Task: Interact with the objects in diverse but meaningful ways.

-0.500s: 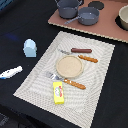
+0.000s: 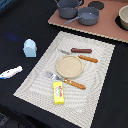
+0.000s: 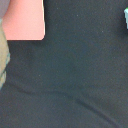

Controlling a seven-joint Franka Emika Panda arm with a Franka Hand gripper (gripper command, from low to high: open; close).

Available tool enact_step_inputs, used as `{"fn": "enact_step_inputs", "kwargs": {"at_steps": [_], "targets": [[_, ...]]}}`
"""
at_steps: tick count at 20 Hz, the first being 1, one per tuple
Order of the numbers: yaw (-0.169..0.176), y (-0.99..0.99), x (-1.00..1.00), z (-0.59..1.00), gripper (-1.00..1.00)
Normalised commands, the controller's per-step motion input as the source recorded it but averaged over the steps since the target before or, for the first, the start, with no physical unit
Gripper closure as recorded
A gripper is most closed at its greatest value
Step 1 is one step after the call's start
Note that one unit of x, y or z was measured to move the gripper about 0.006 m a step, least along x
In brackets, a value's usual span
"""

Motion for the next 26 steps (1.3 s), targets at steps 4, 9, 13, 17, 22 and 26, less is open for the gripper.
{"fn": "enact_step_inputs", "kwargs": {"at_steps": [4, 9, 13, 17, 22, 26], "targets": [[-0.041, -0.2, 0.68, -0.29, -1.0], [-0.036, -0.29, 0.91, -0.23, -1.0], [-0.035, -0.24, 0.9, -0.23, -1.0], [-0.033, -0.05, 0.98, -0.04, -1.0], [-0.013, 0.0, 0.99, -0.04, -1.0], [-0.001, 0.0, 0.59, -0.22, -1.0]]}}
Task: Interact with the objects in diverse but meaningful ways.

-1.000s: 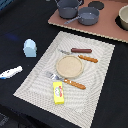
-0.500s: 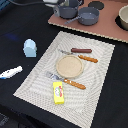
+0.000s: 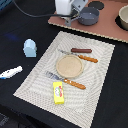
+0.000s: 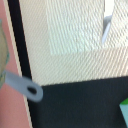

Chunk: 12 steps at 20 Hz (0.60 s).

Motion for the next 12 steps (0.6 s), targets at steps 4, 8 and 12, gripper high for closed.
{"fn": "enact_step_inputs", "kwargs": {"at_steps": [4, 8, 12], "targets": [[0.052, 0.0, 0.46, -0.33, -1.0], [0.115, 0.0, 0.32, -0.38, -1.0], [0.128, -0.04, 0.42, -0.39, -1.0]]}}
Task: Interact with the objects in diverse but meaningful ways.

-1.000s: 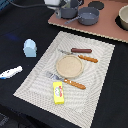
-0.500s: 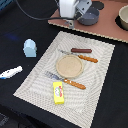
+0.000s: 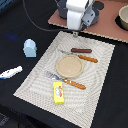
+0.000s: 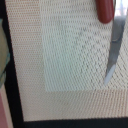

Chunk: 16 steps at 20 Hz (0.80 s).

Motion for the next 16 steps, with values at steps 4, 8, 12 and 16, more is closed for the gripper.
{"fn": "enact_step_inputs", "kwargs": {"at_steps": [4, 8, 12, 16], "targets": [[0.073, -0.03, 0.31, -0.37, -1.0], [0.021, -0.03, 0.3, -0.29, -1.0], [0.02, 0.01, 0.39, -0.23, -1.0], [0.012, 0.05, 0.4, -0.18, -1.0]]}}
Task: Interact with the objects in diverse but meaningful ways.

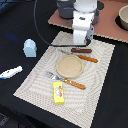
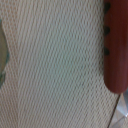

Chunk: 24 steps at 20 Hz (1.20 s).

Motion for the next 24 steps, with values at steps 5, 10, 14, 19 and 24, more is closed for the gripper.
{"fn": "enact_step_inputs", "kwargs": {"at_steps": [5, 10, 14, 19, 24], "targets": [[0.0, 0.02, 0.44, -0.15, -1.0], [0.0, 0.05, 0.41, -0.2, -1.0], [0.0, 0.06, 0.39, -0.19, 1.0], [0.001, 0.01, 0.22, -0.08, 1.0], [0.01, -0.01, 0.0, 0.0, 1.0]]}}
